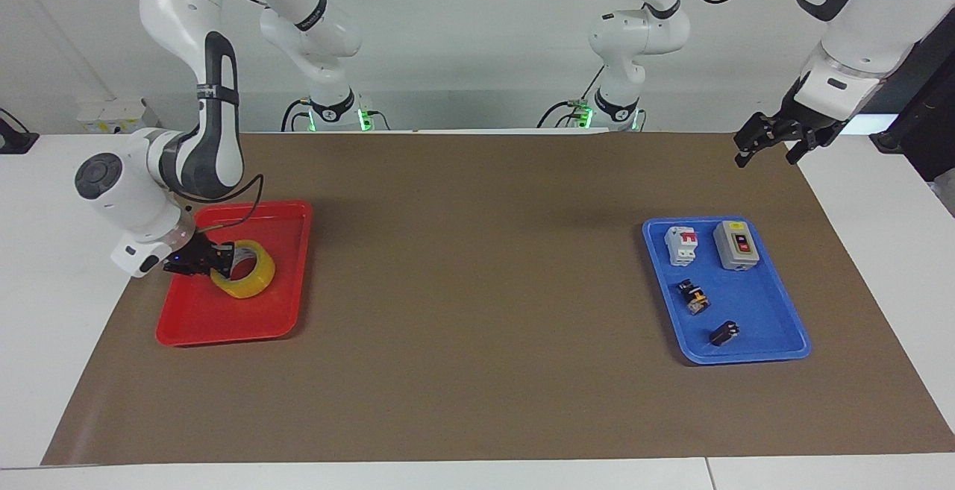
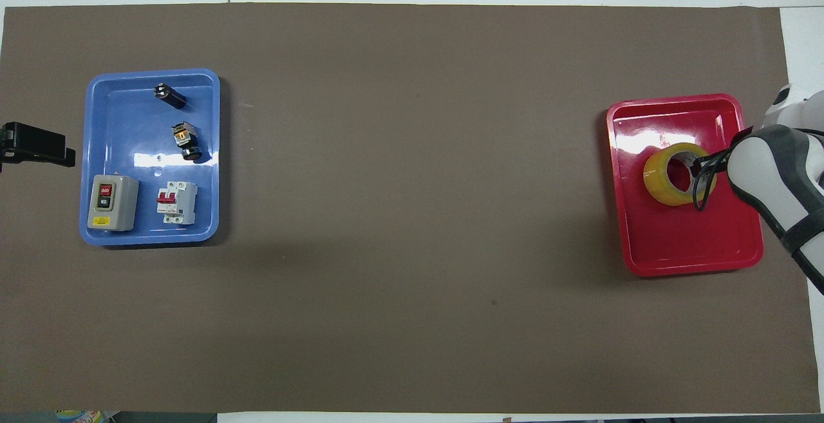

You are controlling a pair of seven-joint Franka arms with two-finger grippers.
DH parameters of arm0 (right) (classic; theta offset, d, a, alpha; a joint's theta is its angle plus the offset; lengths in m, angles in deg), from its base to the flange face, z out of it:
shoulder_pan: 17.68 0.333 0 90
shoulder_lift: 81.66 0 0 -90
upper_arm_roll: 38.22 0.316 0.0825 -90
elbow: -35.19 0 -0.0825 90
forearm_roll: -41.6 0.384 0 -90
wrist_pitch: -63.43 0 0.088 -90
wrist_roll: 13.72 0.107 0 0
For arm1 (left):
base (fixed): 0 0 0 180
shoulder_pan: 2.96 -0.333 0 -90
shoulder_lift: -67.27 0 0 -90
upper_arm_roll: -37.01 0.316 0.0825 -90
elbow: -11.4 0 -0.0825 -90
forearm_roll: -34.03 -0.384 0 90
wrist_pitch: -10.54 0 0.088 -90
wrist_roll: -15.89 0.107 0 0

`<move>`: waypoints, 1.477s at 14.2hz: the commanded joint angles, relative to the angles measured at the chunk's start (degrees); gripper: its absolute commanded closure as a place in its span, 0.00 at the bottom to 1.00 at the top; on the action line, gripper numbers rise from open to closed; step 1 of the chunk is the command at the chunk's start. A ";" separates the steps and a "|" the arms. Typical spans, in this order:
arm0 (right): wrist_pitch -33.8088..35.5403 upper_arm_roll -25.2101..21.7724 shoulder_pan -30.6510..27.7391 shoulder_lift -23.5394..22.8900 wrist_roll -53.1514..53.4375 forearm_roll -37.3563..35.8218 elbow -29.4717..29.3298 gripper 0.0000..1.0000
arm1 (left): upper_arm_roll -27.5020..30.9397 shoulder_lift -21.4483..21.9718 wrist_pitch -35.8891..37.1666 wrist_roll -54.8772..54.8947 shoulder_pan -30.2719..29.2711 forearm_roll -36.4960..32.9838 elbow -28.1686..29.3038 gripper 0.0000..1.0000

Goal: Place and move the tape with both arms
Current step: 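Open the right gripper and release the tape in the red tray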

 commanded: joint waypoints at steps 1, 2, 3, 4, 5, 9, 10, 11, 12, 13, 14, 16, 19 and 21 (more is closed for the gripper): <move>0.02 0.29 -0.28 0.85 -0.17 0.50 0.35 0.00 | 0.45 0.70 -0.16 0.81 0.31 0.70 0.37 0.00; 1.42 0.38 -0.28 1.20 -0.17 0.41 -0.53 0.00 | 0.36 0.70 -0.16 0.81 0.31 0.70 0.37 0.00; 3.43 0.72 -0.19 1.81 -0.17 0.41 -1.93 0.00 | 0.36 0.70 -0.16 0.81 0.31 0.70 0.37 0.00; 6.06 0.90 0.51 2.60 -0.17 0.23 -3.94 0.00 | 0.45 0.70 -0.16 0.81 0.31 0.70 0.37 0.00; 8.70 0.82 1.82 3.13 0.01 0.23 -5.88 0.00 | 0.45 0.70 -0.16 0.81 0.31 0.70 0.37 0.00; 18.27 0.82 2.10 9.01 2.11 0.23 -9.14 0.00 | 0.45 0.70 -0.16 0.81 0.31 0.70 0.37 0.00; 22.13 0.82 2.18 10.42 2.47 0.23 -10.45 0.00 | 0.45 0.70 -0.16 0.81 0.31 0.70 0.37 0.00; 24.70 0.73 2.18 11.22 2.73 0.23 -11.86 0.00 | 0.45 0.70 -0.16 0.81 0.31 0.70 0.37 0.00; 27.51 0.73 2.10 12.27 3.26 0.23 -13.53 0.00 | 0.45 0.70 -0.16 0.81 0.31 0.70 0.37 0.00; 30.84 0.73 2.09 13.06 3.87 0.23 -16.07 0.00 | 0.45 0.70 -0.16 0.81 0.31 0.70 0.37 0.00; 33.66 0.90 2.18 13.24 4.49 0.32 -18.88 0.00 | 0.45 0.70 -0.16 0.81 0.31 0.70 0.37 0.00; 38.67 0.99 3.75 13.16 7.11 0.23 -23.54 0.00 | 0.45 0.70 -0.16 0.81 0.22 0.70 0.37 0.00; 41.77 0.90 4.20 14.38 8.62 0.33 -27.68 0.00 | 0.45 0.70 -0.16 0.81 0.31 0.70 0.37 0.00; 41.86 -0.06 5.68 14.47 8.71 -0.38 -27.96 0.00 | 0.45 0.70 -0.16 0.81 0.31 0.70 0.37 0.00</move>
